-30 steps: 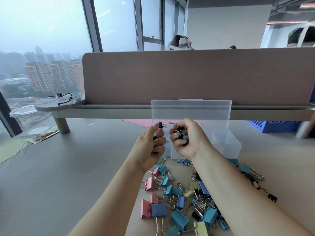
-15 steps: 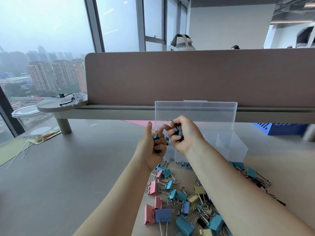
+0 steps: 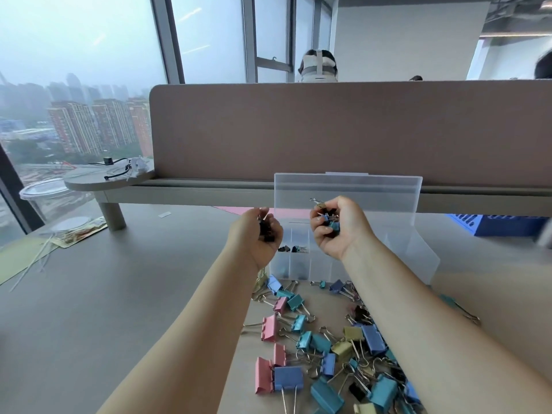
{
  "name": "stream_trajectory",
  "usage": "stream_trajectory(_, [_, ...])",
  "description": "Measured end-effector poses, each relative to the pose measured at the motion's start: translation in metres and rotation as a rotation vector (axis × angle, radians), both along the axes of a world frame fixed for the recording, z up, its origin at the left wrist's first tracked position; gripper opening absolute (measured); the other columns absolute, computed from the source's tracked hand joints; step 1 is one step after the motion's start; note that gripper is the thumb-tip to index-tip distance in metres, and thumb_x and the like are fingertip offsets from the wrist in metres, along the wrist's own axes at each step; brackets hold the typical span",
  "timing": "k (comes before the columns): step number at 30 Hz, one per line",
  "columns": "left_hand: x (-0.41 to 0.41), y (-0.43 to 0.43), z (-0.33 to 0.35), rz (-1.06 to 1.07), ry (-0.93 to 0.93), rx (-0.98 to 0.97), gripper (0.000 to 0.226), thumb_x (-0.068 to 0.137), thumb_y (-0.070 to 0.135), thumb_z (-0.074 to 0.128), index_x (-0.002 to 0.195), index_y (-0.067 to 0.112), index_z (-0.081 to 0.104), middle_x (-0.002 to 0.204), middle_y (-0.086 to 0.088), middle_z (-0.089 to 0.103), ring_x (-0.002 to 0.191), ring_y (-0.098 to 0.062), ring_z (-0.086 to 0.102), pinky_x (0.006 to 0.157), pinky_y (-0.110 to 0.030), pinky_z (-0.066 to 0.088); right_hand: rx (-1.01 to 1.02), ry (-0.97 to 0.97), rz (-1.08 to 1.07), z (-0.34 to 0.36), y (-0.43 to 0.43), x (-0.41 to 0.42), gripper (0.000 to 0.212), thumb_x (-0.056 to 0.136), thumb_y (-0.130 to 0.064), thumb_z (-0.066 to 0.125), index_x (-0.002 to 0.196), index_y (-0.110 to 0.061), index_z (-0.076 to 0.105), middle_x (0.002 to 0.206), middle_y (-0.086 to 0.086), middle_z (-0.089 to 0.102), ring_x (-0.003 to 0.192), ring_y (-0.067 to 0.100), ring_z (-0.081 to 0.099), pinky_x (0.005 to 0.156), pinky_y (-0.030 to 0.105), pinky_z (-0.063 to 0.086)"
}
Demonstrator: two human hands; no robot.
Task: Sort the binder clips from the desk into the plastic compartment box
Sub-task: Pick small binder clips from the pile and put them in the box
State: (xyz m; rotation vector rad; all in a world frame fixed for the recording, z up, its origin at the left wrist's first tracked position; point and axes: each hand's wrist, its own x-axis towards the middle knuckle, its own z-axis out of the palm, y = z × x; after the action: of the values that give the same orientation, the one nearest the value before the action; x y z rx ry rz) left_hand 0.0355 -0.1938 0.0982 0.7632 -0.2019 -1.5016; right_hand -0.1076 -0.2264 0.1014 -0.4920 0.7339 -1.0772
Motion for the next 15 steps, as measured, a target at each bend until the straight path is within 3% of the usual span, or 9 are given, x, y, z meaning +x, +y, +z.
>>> stream_trajectory(4, [-0.005,-0.003,0.005,0.027,-0.076,0.006,0.021,0.098,0.01,0.04,0.083,0.004,0.054,0.072,-0.008,0.046,0.06,-0.015,0.043,0.057,-0.02,0.043,0.02,0.044,-0.009,-0.004,-0.003,0.006,0.018,0.085,-0.011,0.038,0.072,-0.009,0.051,0.057,0.001,0.051,0.035,0.007,0.041,0.027,0.014,0.025])
stream_trajectory(9, [-0.004,-0.017,0.001,0.077,-0.317,0.042,0.026,0.099,0.022,0.039,0.085,0.008,0.057,0.078,-0.006,0.049,0.064,-0.016,0.045,0.058,-0.022,0.041,0.018,0.256,0.008,-0.003,-0.008,0.012,0.022,0.09,-0.017,0.043,0.071,-0.01,0.05,0.064,0.004,0.051,0.04,0.007,0.042,0.029,0.014,0.028])
stream_trajectory(15, [-0.008,-0.021,0.004,0.065,-0.403,0.047,0.032,0.098,0.03,0.04,0.087,0.009,0.062,0.089,-0.007,0.054,0.071,-0.018,0.048,0.068,-0.026,0.044,0.041,0.241,-0.098,0.0,-0.015,0.012,0.028,0.095,-0.026,0.044,0.075,-0.009,0.05,0.068,0.006,0.051,0.052,0.012,0.046,0.035,0.014,0.037])
